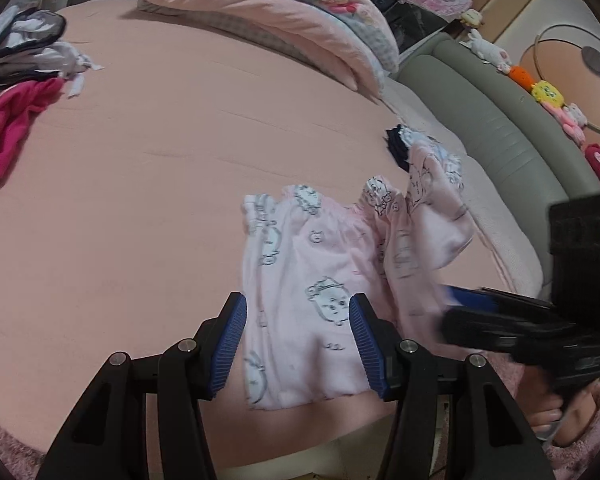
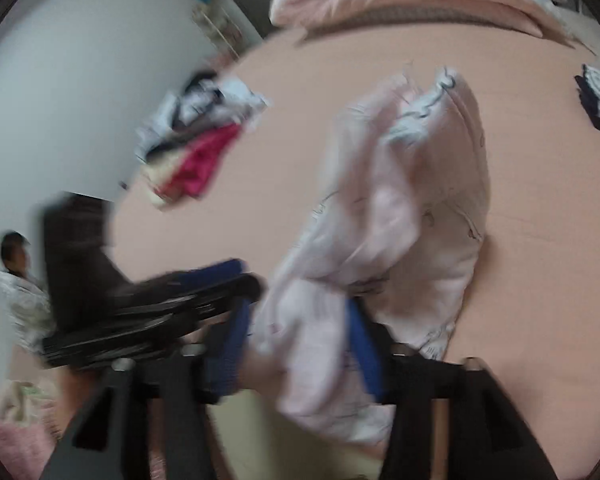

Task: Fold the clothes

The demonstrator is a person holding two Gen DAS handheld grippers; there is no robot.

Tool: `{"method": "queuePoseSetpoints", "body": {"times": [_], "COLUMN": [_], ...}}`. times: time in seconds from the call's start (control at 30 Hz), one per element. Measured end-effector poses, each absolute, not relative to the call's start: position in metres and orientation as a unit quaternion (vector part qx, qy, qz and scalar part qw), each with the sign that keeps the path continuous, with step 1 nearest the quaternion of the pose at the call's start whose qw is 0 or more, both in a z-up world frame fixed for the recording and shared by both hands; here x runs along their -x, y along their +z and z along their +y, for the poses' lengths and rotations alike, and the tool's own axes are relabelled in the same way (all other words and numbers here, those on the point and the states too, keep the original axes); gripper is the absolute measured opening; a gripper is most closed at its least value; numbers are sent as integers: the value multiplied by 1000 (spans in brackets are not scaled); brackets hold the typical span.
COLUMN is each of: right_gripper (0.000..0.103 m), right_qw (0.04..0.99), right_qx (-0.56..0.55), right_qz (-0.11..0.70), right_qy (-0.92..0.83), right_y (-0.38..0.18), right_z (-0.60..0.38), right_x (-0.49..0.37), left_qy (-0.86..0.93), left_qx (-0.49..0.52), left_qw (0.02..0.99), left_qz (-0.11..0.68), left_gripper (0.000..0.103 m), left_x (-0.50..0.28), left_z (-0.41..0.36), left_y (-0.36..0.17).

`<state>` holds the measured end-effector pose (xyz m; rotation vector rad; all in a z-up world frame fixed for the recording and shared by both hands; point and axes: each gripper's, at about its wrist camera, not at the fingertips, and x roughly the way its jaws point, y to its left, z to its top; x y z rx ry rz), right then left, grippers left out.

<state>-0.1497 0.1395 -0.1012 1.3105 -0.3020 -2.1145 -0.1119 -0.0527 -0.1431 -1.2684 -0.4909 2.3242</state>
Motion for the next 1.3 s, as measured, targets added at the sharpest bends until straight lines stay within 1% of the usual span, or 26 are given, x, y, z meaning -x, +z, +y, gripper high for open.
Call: {"method": "queuePoseSetpoints", "body": {"times": [0.07,0.27,0.43,0.53,0.57,0.63,0.67,0.7,0.77,0.83,0.87,0.93,0.97,1.0,1.1,1.13,1.2,1.23,1.27,1.3], "right_gripper": [54,54,54,55,57,57,54,36,12,12,12,16,21,36,46,49,49,51,54,55], "right_qw": [305,189,77,69,71,83,91,100,118,164,191,241,264,280,297,295,289,300,314,324], "right_qx": [-489,-481,-566,-559,-561,-562,-559,-555,-546,-526,-524,-531,-540,-548,-566,-584,-610,-600,-586,-576], "right_qz": [-136,-272,-237,-242,-228,-167,-148,-133,-102,-90,-76,-40,-17,3,47,30,-42,-60,-73,-64], "right_qy": [-806,-812,-786,-790,-793,-806,-811,-815,-823,-830,-827,-812,-799,-788,-767,-755,-737,-739,-743,-747], "right_y": [-95,-121,-171,-174,-176,-181,-178,-174,-166,-142,-133,-120,-116,-118,-142,-155,-168,-162,-154,-148], "right_z": [164,258,271,275,271,255,246,238,221,197,180,139,115,101,78,79,88,90,90,90], "right_x": [141,150,172,165,164,167,168,169,172,177,180,185,187,187,185,189,199,198,197,192], "left_qy": [834,830,830,830,830,831,830,830,830,835,837,841,843,843,842,841,839,838,832,829], "left_qx": [460,471,477,479,480,478,477,474,470,464,460,454,451,448,439,435,429,425,419,416], "left_qw": [239,246,241,238,237,234,234,234,236,230,225,216,212,208,197,193,185,181,201,223], "left_qz": [-187,-169,-158,-155,-156,-162,-168,-175,-187,-190,-192,-198,-201,-211,-246,-257,-280,-291,-304,-301], "left_gripper": [50,50,50,50,50,50,50,50,50,50,50,50,50,50,51,51,51,51,51,51], "left_x": [112,111,111,110,110,113,114,115,114,111,110,109,109,108,107,107,106,106,106,107], "left_z": [-44,-29,-26,-27,-30,-35,-38,-41,-47,-54,-58,-65,-69,-75,-94,-100,-113,-119,-121,-116], "left_y": [-144,-147,-148,-149,-149,-148,-147,-146,-144,-141,-140,-139,-138,-138,-139,-139,-140,-140,-139,-136]}}
